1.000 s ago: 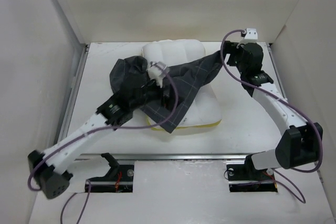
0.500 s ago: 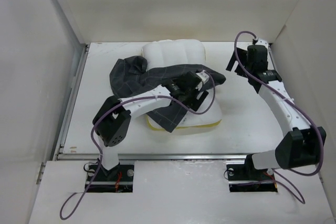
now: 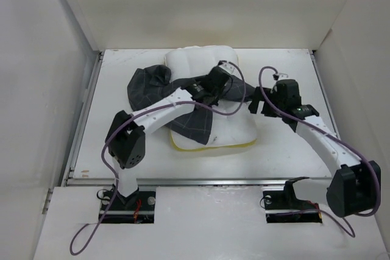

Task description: Put the pillow into the pillowcase

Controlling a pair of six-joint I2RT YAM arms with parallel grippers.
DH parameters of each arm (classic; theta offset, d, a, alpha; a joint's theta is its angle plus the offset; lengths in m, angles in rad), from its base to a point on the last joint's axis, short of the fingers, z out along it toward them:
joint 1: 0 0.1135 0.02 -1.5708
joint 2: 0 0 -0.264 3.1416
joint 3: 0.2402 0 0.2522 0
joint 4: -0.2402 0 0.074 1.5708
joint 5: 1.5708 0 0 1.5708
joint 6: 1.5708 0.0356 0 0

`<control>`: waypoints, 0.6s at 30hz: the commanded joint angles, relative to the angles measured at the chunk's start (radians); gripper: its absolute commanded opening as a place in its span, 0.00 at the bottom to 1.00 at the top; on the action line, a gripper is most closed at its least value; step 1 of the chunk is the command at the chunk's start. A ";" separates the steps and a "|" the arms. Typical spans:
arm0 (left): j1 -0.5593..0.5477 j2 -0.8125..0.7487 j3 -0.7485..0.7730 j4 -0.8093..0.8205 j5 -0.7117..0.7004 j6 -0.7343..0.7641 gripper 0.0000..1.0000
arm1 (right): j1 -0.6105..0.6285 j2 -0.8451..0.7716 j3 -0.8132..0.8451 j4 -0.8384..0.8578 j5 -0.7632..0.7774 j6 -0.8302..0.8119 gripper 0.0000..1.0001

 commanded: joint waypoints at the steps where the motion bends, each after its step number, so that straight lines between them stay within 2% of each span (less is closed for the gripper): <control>1: 0.089 -0.190 0.009 0.023 -0.014 -0.003 0.00 | 0.082 0.037 -0.024 0.079 -0.039 -0.038 1.00; 2: 0.131 -0.210 -0.003 0.023 -0.003 -0.003 0.00 | 0.108 0.055 -0.035 0.095 -0.030 -0.038 1.00; 4: 0.185 -0.263 -0.022 0.047 0.026 -0.015 0.00 | 0.236 0.133 0.006 0.134 0.021 -0.038 1.00; 5: 0.198 -0.279 -0.039 0.047 0.036 -0.026 0.00 | 0.237 0.167 0.007 0.134 0.021 -0.029 1.00; 6: 0.213 -0.294 -0.039 0.047 0.048 -0.026 0.00 | 0.290 0.205 0.043 0.143 0.074 -0.029 1.00; 7: 0.233 -0.320 -0.068 0.063 0.071 -0.026 0.00 | 0.306 0.288 0.087 0.132 0.134 -0.005 0.95; 9: 0.242 -0.340 -0.080 0.063 0.082 -0.035 0.00 | 0.306 0.365 0.108 0.119 0.159 0.024 0.68; 10: 0.257 -0.340 -0.080 0.063 0.091 -0.035 0.00 | 0.297 0.399 0.144 0.082 0.186 0.043 0.49; 11: 0.258 -0.356 -0.080 0.063 0.091 -0.035 0.00 | 0.287 0.443 0.154 0.053 0.234 0.125 0.20; 12: 0.270 -0.366 -0.089 0.063 0.091 -0.044 0.00 | 0.271 0.443 0.154 0.012 0.304 0.187 0.00; 13: 0.280 -0.376 -0.089 0.073 0.102 -0.044 0.00 | 0.187 0.405 0.140 -0.056 0.434 0.271 0.00; 17: 0.291 -0.376 -0.099 0.073 0.149 -0.044 0.00 | 0.022 0.292 0.114 -0.136 0.536 0.315 0.00; 18: 0.291 -0.376 -0.099 0.083 0.164 -0.035 0.00 | -0.062 0.272 0.126 -0.183 0.573 0.324 0.00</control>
